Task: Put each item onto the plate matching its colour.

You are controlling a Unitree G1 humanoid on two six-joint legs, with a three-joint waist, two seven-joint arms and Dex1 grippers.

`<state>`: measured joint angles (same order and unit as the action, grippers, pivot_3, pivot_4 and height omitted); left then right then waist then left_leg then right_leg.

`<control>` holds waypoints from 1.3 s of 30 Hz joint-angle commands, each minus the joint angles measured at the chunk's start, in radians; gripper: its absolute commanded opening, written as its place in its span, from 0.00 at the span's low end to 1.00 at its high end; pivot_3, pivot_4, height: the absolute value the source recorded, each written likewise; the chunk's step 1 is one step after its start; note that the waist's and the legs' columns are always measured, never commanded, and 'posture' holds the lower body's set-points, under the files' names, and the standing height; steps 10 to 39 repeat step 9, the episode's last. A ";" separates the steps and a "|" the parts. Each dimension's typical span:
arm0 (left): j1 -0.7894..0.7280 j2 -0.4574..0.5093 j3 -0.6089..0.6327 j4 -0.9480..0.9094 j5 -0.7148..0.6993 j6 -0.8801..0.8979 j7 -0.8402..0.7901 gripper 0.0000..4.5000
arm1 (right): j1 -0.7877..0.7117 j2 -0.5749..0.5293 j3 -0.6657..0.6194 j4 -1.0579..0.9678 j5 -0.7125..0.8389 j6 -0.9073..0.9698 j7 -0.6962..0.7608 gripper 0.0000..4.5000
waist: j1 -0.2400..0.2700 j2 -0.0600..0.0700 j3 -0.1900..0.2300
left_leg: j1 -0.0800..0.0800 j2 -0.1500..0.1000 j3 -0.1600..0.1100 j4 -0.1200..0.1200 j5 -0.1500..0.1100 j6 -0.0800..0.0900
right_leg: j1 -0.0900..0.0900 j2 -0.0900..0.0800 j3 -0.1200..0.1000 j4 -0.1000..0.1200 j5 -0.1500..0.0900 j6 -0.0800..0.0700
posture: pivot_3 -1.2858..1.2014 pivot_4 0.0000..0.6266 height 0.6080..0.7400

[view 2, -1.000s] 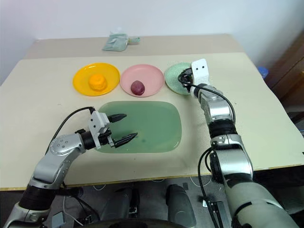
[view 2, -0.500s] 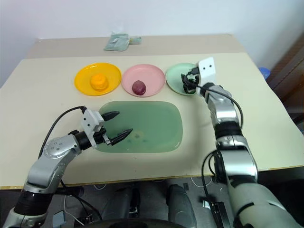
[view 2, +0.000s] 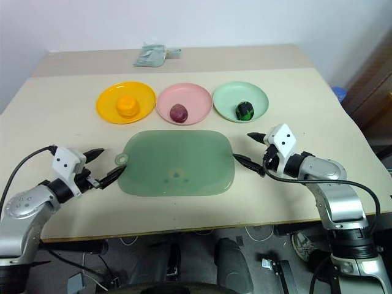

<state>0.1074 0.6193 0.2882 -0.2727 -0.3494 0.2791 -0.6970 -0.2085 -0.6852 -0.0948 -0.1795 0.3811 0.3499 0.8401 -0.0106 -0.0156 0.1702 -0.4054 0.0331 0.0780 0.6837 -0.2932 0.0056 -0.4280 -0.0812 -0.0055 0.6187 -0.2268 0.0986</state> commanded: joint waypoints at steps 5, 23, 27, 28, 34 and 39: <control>0.010 0.002 0.021 -0.039 -0.022 -0.009 0.002 1.00 | 0.001 0.016 -0.026 -0.030 0.023 0.011 -0.030 0.89 | -0.001 0.000 0.000 | -0.001 0.000 0.000 0.000 0.000 0.000 | 0.000 0.000 0.000 0.000 0.000 0.000 | 0.52 0.24 1.00; 0.011 -0.003 0.008 -0.049 -0.026 -0.003 0.005 1.00 | -0.007 0.029 -0.020 -0.026 0.019 0.007 -0.046 0.89 | -0.001 0.000 0.000 | -0.001 0.000 0.000 0.000 0.000 0.000 | 0.000 0.000 0.000 0.000 0.000 0.000 | 0.52 0.24 1.00; 0.011 -0.003 0.008 -0.049 -0.026 -0.003 0.005 1.00 | -0.007 0.029 -0.020 -0.026 0.019 0.007 -0.046 0.89 | -0.001 0.000 0.000 | -0.001 0.000 0.000 0.000 0.000 0.000 | 0.000 0.000 0.000 0.000 0.000 0.000 | 0.52 0.24 1.00; 0.011 -0.003 0.008 -0.049 -0.026 -0.003 0.005 1.00 | -0.007 0.029 -0.020 -0.026 0.019 0.007 -0.046 0.89 | -0.001 0.000 0.000 | -0.001 0.000 0.000 0.000 0.000 0.000 | 0.000 0.000 0.000 0.000 0.000 0.000 | 0.52 0.24 1.00; 0.011 -0.003 0.008 -0.049 -0.026 -0.003 0.005 1.00 | -0.007 0.029 -0.020 -0.026 0.019 0.007 -0.046 0.89 | -0.001 0.000 0.000 | -0.001 0.000 0.000 0.000 0.000 0.000 | 0.000 0.000 0.000 0.000 0.000 0.000 | 0.52 0.24 1.00; 0.011 -0.003 0.008 -0.049 -0.026 -0.003 0.005 1.00 | -0.007 0.029 -0.020 -0.026 0.019 0.007 -0.046 0.89 | -0.001 0.000 0.000 | -0.001 0.000 0.000 0.000 0.000 0.000 | 0.000 0.000 0.000 0.000 0.000 0.000 | 0.52 0.24 1.00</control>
